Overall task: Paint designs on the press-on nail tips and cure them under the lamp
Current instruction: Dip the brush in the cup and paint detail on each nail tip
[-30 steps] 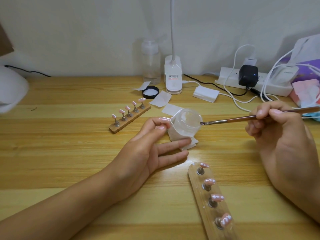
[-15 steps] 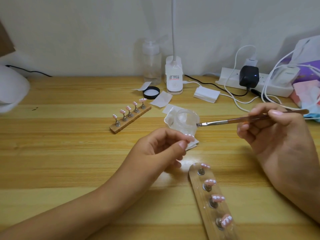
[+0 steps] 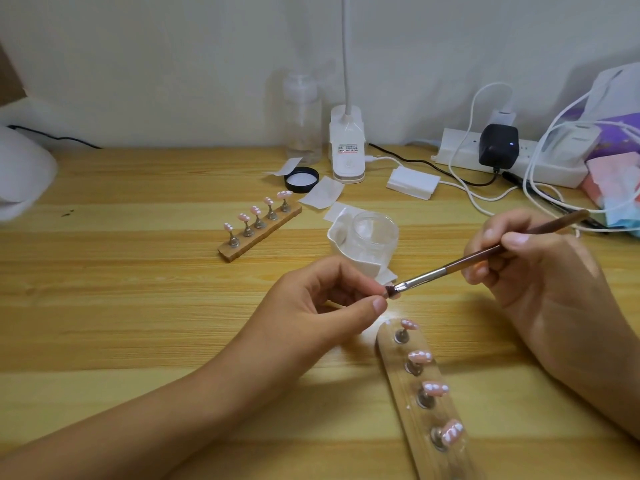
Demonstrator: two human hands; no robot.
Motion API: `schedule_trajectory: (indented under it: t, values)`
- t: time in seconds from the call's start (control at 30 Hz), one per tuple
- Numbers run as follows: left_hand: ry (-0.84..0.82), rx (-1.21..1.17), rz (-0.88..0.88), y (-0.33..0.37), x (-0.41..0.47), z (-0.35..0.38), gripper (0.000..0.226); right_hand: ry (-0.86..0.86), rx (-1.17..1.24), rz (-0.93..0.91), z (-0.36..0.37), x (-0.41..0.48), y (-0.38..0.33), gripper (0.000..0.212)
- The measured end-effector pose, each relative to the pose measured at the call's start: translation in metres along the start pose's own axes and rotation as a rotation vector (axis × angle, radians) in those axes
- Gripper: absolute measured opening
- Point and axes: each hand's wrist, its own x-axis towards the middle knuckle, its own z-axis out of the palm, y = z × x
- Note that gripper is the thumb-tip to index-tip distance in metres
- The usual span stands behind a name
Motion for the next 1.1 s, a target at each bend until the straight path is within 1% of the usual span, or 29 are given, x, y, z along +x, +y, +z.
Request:
schedule_trajectory:
  t: [0.17,0.27,0.37,0.5,0.57,0.67,0.77,0.87,0.97,1.03,1.1]
  values:
    - [0.01,0.015,-0.007,-0.0007,-0.0009,-0.0002,0.005,0.082,-0.055,0.001,-0.0028,0.0013,0.0005,0.029]
    - [0.013,0.006,-0.004,-0.0008,-0.0011,0.0,0.006,0.132,-0.027,0.013,-0.0041,0.0032,-0.0002,0.029]
    - [0.007,-0.007,0.002,0.0001,-0.0004,0.0004,0.009,0.105,0.027,0.031,-0.0026,0.0037,-0.001,0.031]
    - [0.002,0.01,0.012,0.0001,-0.0004,0.0009,0.013,0.033,0.01,0.053,0.0006,0.0024,-0.0005,0.03]
    - [-0.006,0.015,0.014,-0.0004,-0.0005,0.0004,0.012,0.048,-0.01,0.066,0.0001,0.003,0.0002,0.029]
    - [-0.023,0.021,0.014,-0.0006,-0.0006,-0.0007,0.006,0.119,-0.041,0.077,-0.0023,0.0042,0.0016,0.028]
    - [-0.042,0.005,0.028,-0.0006,-0.0011,-0.0011,0.007,0.162,-0.011,0.061,-0.0037,0.0051,0.0013,0.028]
    - [-0.043,0.0,0.033,-0.0002,-0.0011,-0.0006,0.01,0.105,0.042,0.041,-0.0029,0.0045,-0.0004,0.032]
    - [-0.034,0.015,0.027,-0.0006,-0.0001,-0.0003,0.013,0.021,0.013,0.026,-0.0007,0.0032,0.0,0.033]
    - [-0.042,-0.006,0.019,-0.0001,0.0002,-0.0004,0.014,0.03,-0.027,0.01,-0.001,0.0027,0.0007,0.032]
    - [-0.055,-0.032,0.012,0.0006,0.0003,-0.0005,0.013,0.076,-0.065,-0.014,-0.0025,0.0023,0.0015,0.031]
